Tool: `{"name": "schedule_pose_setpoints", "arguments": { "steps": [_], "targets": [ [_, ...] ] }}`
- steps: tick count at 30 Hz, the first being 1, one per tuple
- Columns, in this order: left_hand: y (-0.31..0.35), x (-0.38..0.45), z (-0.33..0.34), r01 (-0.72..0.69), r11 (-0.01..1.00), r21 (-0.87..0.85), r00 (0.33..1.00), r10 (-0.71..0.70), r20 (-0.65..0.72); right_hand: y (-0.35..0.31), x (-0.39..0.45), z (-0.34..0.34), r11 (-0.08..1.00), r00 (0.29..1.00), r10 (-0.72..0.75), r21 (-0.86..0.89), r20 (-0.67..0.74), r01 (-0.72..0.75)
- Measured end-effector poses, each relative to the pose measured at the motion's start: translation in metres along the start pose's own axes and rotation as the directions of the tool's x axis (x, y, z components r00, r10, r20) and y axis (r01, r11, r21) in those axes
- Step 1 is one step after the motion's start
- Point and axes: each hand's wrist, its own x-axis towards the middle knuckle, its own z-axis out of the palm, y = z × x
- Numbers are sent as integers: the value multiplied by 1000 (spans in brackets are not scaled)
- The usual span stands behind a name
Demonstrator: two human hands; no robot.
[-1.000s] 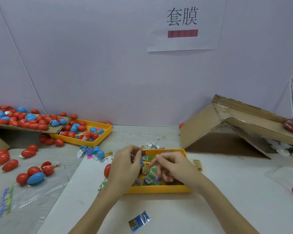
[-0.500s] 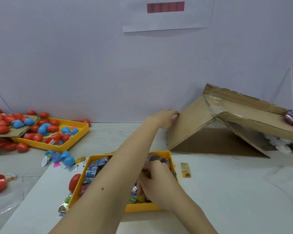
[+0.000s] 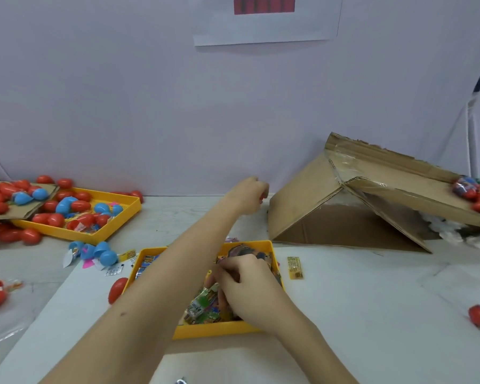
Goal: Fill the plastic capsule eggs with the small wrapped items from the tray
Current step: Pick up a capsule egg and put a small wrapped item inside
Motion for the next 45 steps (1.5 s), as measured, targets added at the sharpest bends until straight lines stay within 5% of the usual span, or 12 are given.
{"name": "schedule_pose_setpoints", "arguments": {
  "steps": [6,10,14,19,31,34,45],
  "targets": [
    [-9,-110,-38,-31,844,-535,991,-45,-128,0,0,-1,999,1000,10,30,15,-10],
    [-12,-200,-43,-102,704,-703,980,-51,-194,-3,-3,0,1000,997,-9,18,-78,11],
    [-12,-246,-38,-102,705,-702,953,-133,-271,-5,-11,8,992,960,-119,10,-254,126],
    [-15,-262,-38,-107,700,-706,914,-210,-347,-8,-18,16,925,871,-361,-243,-334,291],
    [-27,-267,-39,-45,730,-682,859,-320,-399,-13,-7,11,887,990,-128,-453,-57,89],
    [-28,-266,-36,-17,681,-732,866,-356,-351,-12,-7,12,894,991,-124,-440,-54,88],
    [-21,-266,-32,-35,759,-650,900,-258,-351,-12,-6,15,859,988,-141,-505,-69,87]
  ]
}}
